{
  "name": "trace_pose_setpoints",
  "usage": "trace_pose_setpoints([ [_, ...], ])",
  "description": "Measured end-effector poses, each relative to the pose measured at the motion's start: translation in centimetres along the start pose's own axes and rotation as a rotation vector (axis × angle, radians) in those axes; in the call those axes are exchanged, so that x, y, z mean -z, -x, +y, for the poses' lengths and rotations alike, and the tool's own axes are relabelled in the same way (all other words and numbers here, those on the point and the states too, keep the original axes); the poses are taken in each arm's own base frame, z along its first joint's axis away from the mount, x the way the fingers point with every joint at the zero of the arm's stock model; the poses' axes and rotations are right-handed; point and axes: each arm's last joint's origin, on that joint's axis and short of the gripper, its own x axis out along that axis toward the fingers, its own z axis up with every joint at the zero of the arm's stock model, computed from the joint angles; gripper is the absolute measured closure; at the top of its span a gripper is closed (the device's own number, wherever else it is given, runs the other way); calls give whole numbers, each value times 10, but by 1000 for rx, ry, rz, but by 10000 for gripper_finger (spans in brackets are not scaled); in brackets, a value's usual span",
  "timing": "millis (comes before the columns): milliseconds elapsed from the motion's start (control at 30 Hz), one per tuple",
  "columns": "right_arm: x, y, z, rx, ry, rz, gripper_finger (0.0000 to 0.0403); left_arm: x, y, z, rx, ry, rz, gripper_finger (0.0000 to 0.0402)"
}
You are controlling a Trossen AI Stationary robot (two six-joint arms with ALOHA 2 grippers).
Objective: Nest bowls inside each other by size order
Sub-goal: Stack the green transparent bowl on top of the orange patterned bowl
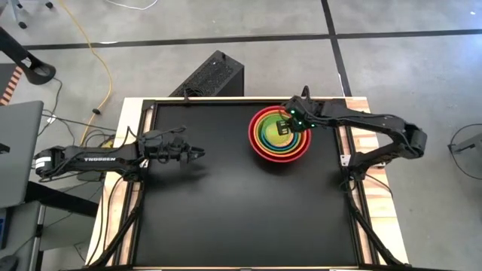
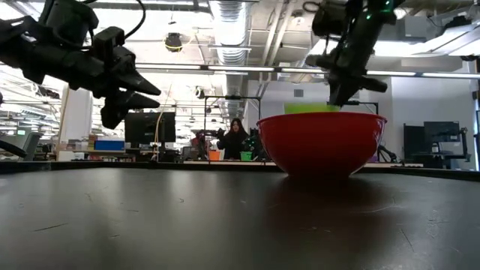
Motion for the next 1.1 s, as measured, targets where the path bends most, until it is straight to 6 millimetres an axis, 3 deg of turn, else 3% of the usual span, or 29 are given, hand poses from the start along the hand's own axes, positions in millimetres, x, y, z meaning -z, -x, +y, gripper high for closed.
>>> trace_pose_setpoints([
  [200,-6,-15,-7,40,-15,50,403,0,0,0,17,10,4,287],
  [733,-9,-21,-15,74,-16,98,403,0,0,0,16,38,7,288],
  [1100,-10,-44,-14,121,-10,149,403,0,0,-1,35,36,14,288],
])
